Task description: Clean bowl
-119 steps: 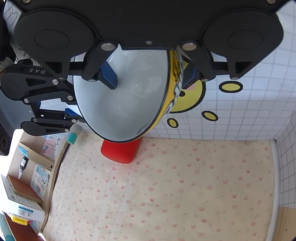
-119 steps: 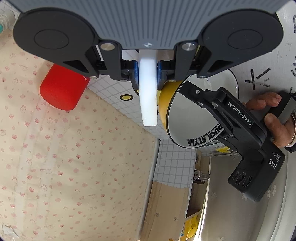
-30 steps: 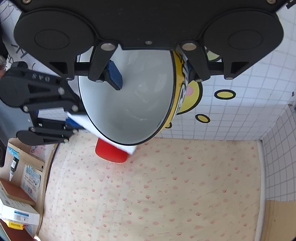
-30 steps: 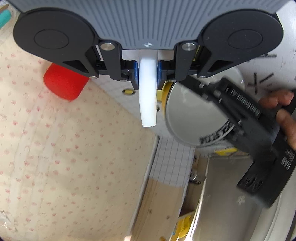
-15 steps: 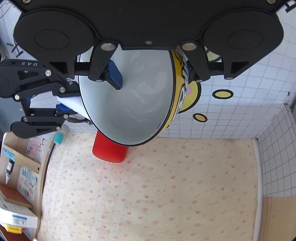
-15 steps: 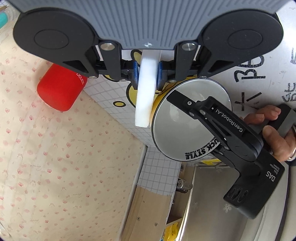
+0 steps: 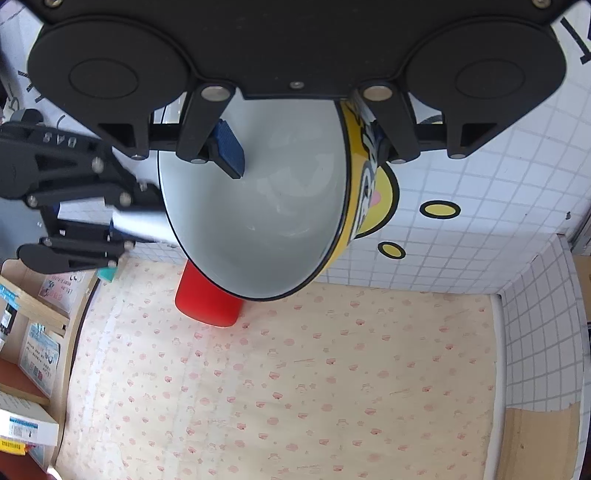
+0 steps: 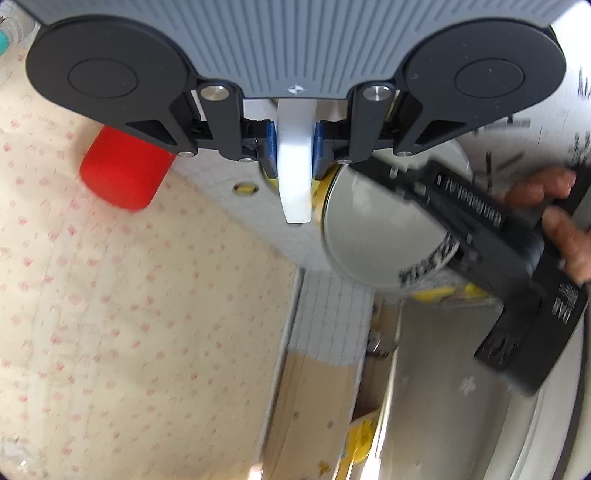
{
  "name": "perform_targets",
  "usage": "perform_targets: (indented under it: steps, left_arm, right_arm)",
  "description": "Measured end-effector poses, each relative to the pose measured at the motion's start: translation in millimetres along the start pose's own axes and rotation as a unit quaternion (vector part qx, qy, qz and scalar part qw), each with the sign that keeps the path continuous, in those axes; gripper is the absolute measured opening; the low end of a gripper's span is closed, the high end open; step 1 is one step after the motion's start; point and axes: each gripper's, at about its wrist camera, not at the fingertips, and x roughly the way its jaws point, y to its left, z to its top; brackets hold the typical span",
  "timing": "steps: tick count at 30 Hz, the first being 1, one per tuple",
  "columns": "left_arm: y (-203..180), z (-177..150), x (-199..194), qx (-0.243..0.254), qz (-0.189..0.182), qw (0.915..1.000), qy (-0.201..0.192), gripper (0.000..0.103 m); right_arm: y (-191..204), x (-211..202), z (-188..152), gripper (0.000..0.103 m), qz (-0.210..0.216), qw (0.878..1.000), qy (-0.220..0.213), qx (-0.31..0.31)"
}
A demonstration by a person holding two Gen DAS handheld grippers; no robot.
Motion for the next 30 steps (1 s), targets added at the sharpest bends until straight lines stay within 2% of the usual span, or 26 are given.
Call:
perform_targets:
  steps: [3, 7, 11, 19, 24, 30]
  left_arm:
    - [1.4, -0.4, -0.5, -0.004, -0.004, 1.0, 0.0, 0.065]
    - [1.9, -0.7, -0.6, -0.007, -0.006, 1.0, 0.001, 0.065]
    - [1.7, -0.9, -1.0, -0.008, -0.007, 0.9999, 0.002, 0.065]
    - [-2.1, -1.2, 2.2, -0.003, -0.015, 0.9998, 0.012, 0.065]
    - [-2.6, -2.0, 1.8, -0.004, -0.015, 0.9998, 0.012, 0.065]
    - [-5.6, -2.0, -2.2, -0.018, -0.01, 0.9997, -0.015, 0.065]
  right_arm:
    - [0.0, -0.3, -2.5, 0.022, 0.005, 1.0, 0.007, -0.003]
    - [-1.2, 0.7, 4.5, 0.022, -0.017, 0.999, -0.027, 0.019]
    - [-0.8, -0.6, 7.8, 0.022, -0.023, 0.999, -0.042, 0.022]
    - [-8.0, -4.2, 0.8, 0.023, -0.017, 0.999, -0.026, 0.026]
    - [-15.9, -5.3, -2.3, 0.024, -0.011, 0.998, -0.026, 0.057]
    - [-10.0, -14.8, -2.4, 0.024, 0.017, 0.999, -0.025, 0.035]
